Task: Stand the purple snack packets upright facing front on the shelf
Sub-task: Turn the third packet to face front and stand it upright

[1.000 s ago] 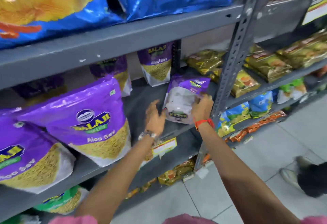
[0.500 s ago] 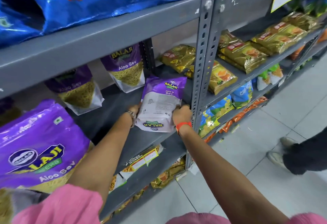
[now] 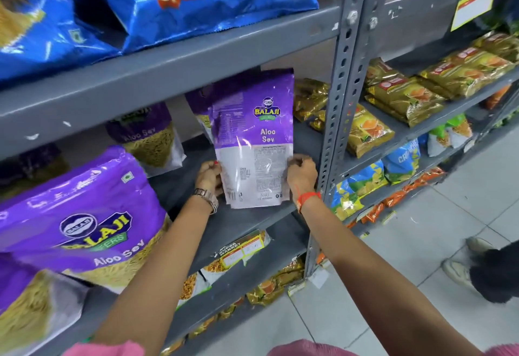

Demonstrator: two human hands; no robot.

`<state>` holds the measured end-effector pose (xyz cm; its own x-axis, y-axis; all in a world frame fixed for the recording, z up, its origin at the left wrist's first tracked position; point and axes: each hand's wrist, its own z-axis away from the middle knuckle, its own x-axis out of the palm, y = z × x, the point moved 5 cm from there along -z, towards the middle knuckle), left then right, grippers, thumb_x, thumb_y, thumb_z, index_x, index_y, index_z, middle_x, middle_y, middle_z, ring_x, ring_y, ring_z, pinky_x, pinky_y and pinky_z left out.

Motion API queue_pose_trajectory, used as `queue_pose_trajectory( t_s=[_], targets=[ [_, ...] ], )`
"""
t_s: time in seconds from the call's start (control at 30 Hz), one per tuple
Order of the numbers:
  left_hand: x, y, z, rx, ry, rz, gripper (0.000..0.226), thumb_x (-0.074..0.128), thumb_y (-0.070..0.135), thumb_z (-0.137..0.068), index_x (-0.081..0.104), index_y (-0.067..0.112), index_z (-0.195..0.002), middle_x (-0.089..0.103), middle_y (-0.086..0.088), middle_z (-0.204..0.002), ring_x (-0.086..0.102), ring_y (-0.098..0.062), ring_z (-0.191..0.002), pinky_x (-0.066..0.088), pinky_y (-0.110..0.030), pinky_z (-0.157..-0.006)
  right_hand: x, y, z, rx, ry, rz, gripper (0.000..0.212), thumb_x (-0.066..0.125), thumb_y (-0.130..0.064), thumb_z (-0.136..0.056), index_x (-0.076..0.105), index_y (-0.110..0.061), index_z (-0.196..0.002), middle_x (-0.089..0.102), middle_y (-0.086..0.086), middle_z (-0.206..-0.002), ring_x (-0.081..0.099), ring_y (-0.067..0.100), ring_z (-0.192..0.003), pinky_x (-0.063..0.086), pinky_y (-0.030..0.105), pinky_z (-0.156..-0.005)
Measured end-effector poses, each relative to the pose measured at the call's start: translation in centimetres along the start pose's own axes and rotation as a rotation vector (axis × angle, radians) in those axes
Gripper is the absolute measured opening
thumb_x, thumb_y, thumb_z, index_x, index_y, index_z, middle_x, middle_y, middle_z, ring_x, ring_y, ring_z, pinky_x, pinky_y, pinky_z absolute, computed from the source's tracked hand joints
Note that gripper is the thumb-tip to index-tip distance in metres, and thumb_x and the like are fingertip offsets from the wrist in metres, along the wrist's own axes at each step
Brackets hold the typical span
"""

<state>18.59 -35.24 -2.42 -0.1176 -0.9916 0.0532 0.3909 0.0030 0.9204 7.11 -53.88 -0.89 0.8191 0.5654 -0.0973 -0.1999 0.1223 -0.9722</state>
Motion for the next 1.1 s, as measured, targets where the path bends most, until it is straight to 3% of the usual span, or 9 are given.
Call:
queue_pose_trajectory(
  t_s=[0.23, 0.37, 0.53, 0.6, 0.67, 0.77, 0.87, 1.0, 1.1],
  targets=[
    [-2.3, 0.4, 0.7, 0.124, 0.169, 0.135, 0.027, 0.041, 0.011, -0.091, 0.044, 0.021, -0.067, 0.051, 0.002, -0.071, 0.049, -0.012, -0.066, 0.044, -0.028, -0.059, 2.8, -1.7, 0.3, -0.13, -0.216, -0.132, 0.017, 0.041, 0.005, -0.088, 0.055, -0.003, -0.094, 0.056, 0.003, -0.082, 0.051, 0.01, -0.069, 0.04, 0.001, -0.05],
    [-3.3, -1.7, 1.1, 0.141, 0.24, 0.17, 0.029, 0.04, 0.007, -0.09, 0.046, 0.023, -0.067, 0.051, -0.002, -0.07, 0.049, -0.014, -0.064, 0.046, -0.025, -0.054, 3.4, 1.2, -0.6, -0.131, -0.323, -0.11, 0.021, 0.044, 0.006, -0.089, 0.054, -0.012, -0.086, 0.059, 0.004, -0.086, 0.053, 0.023, -0.092, 0.048, 0.03, -0.08],
    [-3.6, -2.0, 1.5, 0.2, 0.305, 0.11, 0.027, 0.043, 0.001, -0.087, 0.052, 0.022, -0.072, 0.056, -0.009, -0.075, 0.053, -0.023, -0.072, 0.051, -0.04, -0.075, 3.2, 2.2, -0.9, -0.088, -0.344, -0.113, 0.035, 0.039, 0.002, -0.089, 0.056, -0.025, -0.074, 0.063, 0.016, -0.1, 0.058, 0.027, -0.094, 0.049, 0.05, -0.093],
    [-3.6, -1.1, 3.7, 0.297, 0.433, 0.096, 0.021, 0.042, -0.007, -0.083, 0.06, 0.002, -0.087, 0.056, -0.011, -0.089, 0.052, -0.023, -0.085, 0.048, -0.025, -0.082, 2.9, 1.8, -0.6, -0.077, -0.341, -0.145, 0.031, 0.036, 0.002, -0.091, 0.056, -0.019, -0.079, 0.064, 0.016, -0.099, 0.059, 0.027, -0.094, 0.053, 0.044, -0.084],
    [-2.7, 0.0, 7.3, 0.469, 0.51, 0.077, 0.023, 0.043, -0.012, -0.079, 0.057, -0.008, -0.097, 0.053, -0.01, -0.094, 0.051, -0.018, -0.081, 0.041, -0.004, -0.07, 2.5, 1.8, -0.5, -0.068, -0.343, -0.158, 0.026, 0.034, 0.003, -0.091, 0.054, -0.014, -0.089, 0.062, 0.006, -0.087, 0.06, 0.025, -0.082, 0.053, 0.035, -0.069],
    [0.1, 0.5, 11.1, 0.693, 0.321, -0.096, 0.026, 0.061, 0.01, -0.072, 0.055, 0.014, -0.097, 0.056, -0.004, -0.099, 0.055, -0.014, -0.087, 0.045, -0.025, -0.082, 2.5, 2.7, 0.4, 0.011, -0.453, -0.15, 0.029, 0.037, 0.007, -0.09, 0.046, -0.014, -0.108, 0.061, -0.003, -0.062, 0.058, 0.012, -0.052, 0.053, 0.03, -0.052],
    [1.8, -0.2, 12.0, 0.73, 0.209, -0.28, 0.054, 0.071, 0.035, -0.059, 0.05, 0.019, -0.107, 0.057, -0.002, -0.114, 0.053, -0.016, -0.107, 0.04, -0.028, -0.096, 2.6, 4.1, 1.5, 0.045, -0.544, -0.165, 0.036, 0.053, 0.01, -0.085, 0.044, -0.017, -0.108, 0.054, -0.01, -0.037, 0.052, 0.004, -0.032, 0.055, 0.026, -0.042],
    [2.8, 0.0, 11.7, 0.68, 0.116, -0.242, 0.079, 0.08, 0.029, -0.055, 0.042, 0.015, -0.123, 0.048, 0.001, -0.128, 0.044, -0.009, -0.121, 0.032, -0.02, -0.105, 3.0, 5.3, 2.9, 0.008, -0.547, -0.148, 0.034, 0.063, 0.003, -0.081, 0.046, -0.015, -0.105, 0.056, -0.007, -0.041, 0.052, 0.002, -0.033, 0.053, 0.02, -0.042],
    [1.6, 0.6, 11.0, 0.694, 0.2, -0.096, 0.05, 0.07, 0.021, -0.068, 0.052, 0.012, -0.113, 0.058, -0.01, -0.123, 0.053, -0.007, -0.111, 0.037, -0.011, -0.096, 3.9, 4.7, 3.6, -0.021, -0.552, -0.04, 0.041, 0.074, -0.007, -0.074, 0.048, -0.015, -0.103, 0.051, 0.0, -0.055, 0.053, -0.001, -0.039, 0.051, 0.02, -0.043]
  ],
)
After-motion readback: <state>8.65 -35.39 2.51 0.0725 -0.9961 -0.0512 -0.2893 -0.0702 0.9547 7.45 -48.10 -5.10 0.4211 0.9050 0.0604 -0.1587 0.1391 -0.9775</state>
